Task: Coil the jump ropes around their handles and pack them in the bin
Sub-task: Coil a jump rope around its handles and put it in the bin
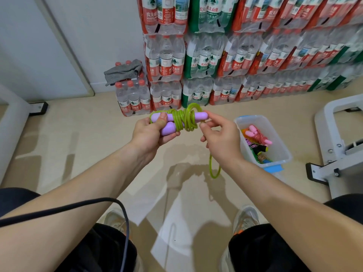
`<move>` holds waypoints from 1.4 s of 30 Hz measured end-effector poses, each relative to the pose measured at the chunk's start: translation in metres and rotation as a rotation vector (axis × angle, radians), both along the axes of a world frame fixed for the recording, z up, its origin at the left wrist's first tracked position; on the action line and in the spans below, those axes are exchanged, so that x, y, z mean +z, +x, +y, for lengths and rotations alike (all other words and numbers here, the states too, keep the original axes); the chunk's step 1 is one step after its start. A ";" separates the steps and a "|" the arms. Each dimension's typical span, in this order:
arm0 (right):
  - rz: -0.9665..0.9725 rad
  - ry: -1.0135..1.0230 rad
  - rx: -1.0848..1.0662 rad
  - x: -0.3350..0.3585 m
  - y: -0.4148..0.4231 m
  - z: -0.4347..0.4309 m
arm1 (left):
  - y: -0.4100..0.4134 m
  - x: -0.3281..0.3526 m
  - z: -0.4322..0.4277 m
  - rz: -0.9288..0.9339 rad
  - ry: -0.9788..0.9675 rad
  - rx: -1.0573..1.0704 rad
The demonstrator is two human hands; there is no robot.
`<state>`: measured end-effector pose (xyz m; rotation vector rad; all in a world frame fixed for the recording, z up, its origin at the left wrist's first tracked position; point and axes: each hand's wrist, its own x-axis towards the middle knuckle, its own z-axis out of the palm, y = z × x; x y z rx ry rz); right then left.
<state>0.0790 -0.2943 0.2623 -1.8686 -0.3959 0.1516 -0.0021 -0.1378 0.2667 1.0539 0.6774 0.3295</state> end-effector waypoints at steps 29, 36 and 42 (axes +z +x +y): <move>-0.123 -0.304 0.197 0.001 -0.012 0.019 | 0.018 0.003 0.009 0.012 0.001 0.151; 0.273 0.031 0.263 0.007 0.002 0.018 | 0.013 0.004 0.010 -0.004 -0.085 0.158; 0.367 -0.036 0.348 0.008 -0.001 0.018 | 0.008 -0.001 0.015 0.017 -0.046 0.155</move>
